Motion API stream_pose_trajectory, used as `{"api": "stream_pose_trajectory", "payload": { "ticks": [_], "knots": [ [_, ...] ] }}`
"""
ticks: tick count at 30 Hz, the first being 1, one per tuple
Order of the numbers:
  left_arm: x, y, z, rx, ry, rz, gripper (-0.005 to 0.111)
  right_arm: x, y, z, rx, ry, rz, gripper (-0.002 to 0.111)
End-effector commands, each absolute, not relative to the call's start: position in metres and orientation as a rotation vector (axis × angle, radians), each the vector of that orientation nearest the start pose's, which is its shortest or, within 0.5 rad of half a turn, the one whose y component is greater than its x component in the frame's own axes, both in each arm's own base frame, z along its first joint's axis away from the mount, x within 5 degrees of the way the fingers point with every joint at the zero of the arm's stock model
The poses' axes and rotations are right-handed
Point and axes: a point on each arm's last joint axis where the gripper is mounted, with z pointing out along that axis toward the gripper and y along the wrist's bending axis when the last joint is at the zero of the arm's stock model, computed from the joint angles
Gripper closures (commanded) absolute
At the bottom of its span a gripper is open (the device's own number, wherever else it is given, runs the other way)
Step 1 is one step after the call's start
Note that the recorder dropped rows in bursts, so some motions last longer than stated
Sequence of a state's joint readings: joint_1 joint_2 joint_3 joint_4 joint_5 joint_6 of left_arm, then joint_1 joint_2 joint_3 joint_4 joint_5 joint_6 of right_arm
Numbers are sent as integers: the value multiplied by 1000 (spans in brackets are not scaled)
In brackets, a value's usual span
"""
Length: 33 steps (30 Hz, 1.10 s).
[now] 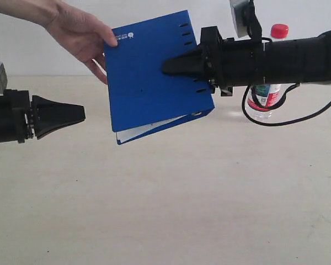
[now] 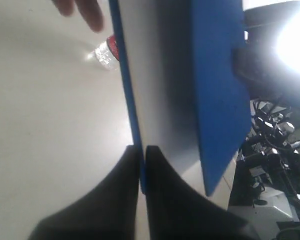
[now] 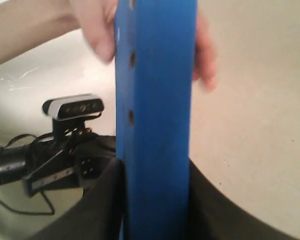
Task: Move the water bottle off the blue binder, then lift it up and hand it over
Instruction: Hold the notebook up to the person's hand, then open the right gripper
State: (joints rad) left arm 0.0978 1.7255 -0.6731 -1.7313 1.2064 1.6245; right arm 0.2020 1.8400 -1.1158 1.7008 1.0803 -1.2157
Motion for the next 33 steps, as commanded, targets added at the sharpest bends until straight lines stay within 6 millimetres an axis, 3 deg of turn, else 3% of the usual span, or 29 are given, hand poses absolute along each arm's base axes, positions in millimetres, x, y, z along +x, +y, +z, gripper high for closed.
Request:
{"api": "stream_pose_trajectory", "payload": {
  "ticks": [1, 16, 22, 25, 28, 29, 30, 33],
  "knots": [
    [258, -59, 191, 279, 1978, -1379, 102, 347, 156, 242, -272, 2041, 1526, 109],
    [235, -62, 190, 359, 1956, -1332, 102, 349, 155, 240, -251, 2055, 1494, 109],
    [235, -62, 191, 363, 1953, -1329, 102, 349, 155, 240, -343, 2016, 1423, 108],
    [235, -62, 191, 363, 1953, -1329, 102, 350, 154, 240, -350, 2011, 1414, 89],
    [235, -62, 191, 363, 1953, -1329, 102, 351, 152, 235, -334, 2059, 1364, 37],
    [235, -62, 191, 363, 1953, -1329, 102, 352, 151, 233, -330, 2079, 1336, 13],
    [235, -62, 191, 363, 1953, -1329, 102, 352, 150, 231, -359, 2099, 1293, 4],
    [235, -62, 191, 363, 1953, -1329, 102, 349, 147, 224, -441, 2175, 1176, 8]
  ]
}}
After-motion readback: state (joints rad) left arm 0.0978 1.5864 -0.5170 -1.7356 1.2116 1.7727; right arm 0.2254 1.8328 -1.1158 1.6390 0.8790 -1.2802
